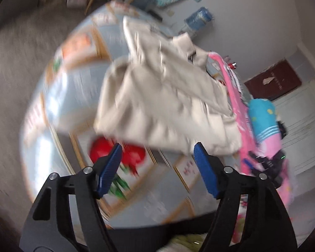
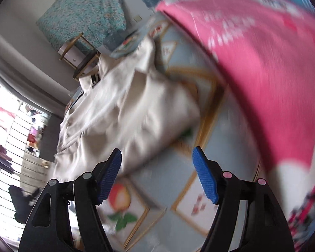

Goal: Fold large clothes
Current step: 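Close the left gripper on the hem and lift it up, then grasp the hem with both grippers and fold it toward the collar, release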

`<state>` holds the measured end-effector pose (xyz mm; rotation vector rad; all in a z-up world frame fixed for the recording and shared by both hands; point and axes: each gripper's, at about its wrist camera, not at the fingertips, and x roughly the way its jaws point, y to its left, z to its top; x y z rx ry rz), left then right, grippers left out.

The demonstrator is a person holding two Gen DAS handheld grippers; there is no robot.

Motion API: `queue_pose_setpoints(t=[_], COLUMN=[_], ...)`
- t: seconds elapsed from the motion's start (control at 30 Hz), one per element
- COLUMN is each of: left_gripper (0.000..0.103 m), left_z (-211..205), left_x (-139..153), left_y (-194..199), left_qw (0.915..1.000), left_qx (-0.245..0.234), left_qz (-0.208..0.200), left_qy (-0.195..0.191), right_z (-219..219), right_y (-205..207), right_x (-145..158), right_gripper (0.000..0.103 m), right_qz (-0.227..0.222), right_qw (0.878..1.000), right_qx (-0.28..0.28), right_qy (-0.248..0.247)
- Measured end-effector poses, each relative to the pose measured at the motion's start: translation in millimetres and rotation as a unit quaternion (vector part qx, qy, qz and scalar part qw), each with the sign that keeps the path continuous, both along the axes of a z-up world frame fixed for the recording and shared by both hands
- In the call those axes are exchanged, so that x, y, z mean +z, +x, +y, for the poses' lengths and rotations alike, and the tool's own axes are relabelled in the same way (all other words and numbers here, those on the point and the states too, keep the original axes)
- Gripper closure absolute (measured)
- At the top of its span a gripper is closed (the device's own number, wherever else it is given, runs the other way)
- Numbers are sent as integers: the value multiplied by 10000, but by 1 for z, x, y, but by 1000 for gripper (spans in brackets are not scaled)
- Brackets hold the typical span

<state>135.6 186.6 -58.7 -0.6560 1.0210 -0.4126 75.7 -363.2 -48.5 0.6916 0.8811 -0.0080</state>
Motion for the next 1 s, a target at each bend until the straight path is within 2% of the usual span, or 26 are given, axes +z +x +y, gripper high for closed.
queue_pose_setpoints(t=[0.07,0.13,0.17,0.23,0.43,0.53,0.63,0.7,0.73,0.77,0.83,0.87,0.9,1.0], left_gripper=[27,27,26,25,25,26,36,43,46,55,63,72,79,88], left_z=[-1,1,4,9,11,4,-5,-15,-22,-25,-37,-41,-46,-65], left_x=[-20,-32,-36,-40,-39,-37,-35,-30,-27,-27,-25,-23,-19,7], left_y=[-1,2,5,11,29,32,29,32,33,33,37,36,35,25], left_qw=[9988,9966,9947,9916,9866,9852,9834,9853,9864,9865,9851,9840,9819,9630], left_qx=[187,392,494,676,1240,1463,1744,1703,1628,1571,1382,1294,1172,862], left_qz=[294,493,455,444,353,253,93,1,-64,-106,-280,-368,-509,-1188], left_qy=[-337,-536,-784,-1005,-997,-854,-501,-92,227,450,981,1166,1396,2260], right_z=[10,16,16,15,8,8,11,18,21,22,26,33,36,49], right_y=[-3,2,5,14,42,53,62,71,77,79,83,86,85,75], right_x=[-8,-15,-17,-22,-27,-27,-27,-28,-28,-28,-24,-18,-13,14], right_gripper=[34,34,34,34,34,34,35,51,55,63,72,77,79,82], right_qz=[72,173,204,163,-298,-503,-652,-677,-669,-652,-611,-612,-643,-846], right_qw=[10000,9998,9996,9994,9958,9920,9883,9863,9863,9864,9862,9845,9825,9737], right_qx=[33,-32,-86,-240,-837,-1130,-1315,-1332,-1280,-1223,-1055,-921,-857,-645], right_qy=[-3,-134,-166,-192,-219,-255,-422,-704,-800,-881,-1124,-1362,-1521,-2015])
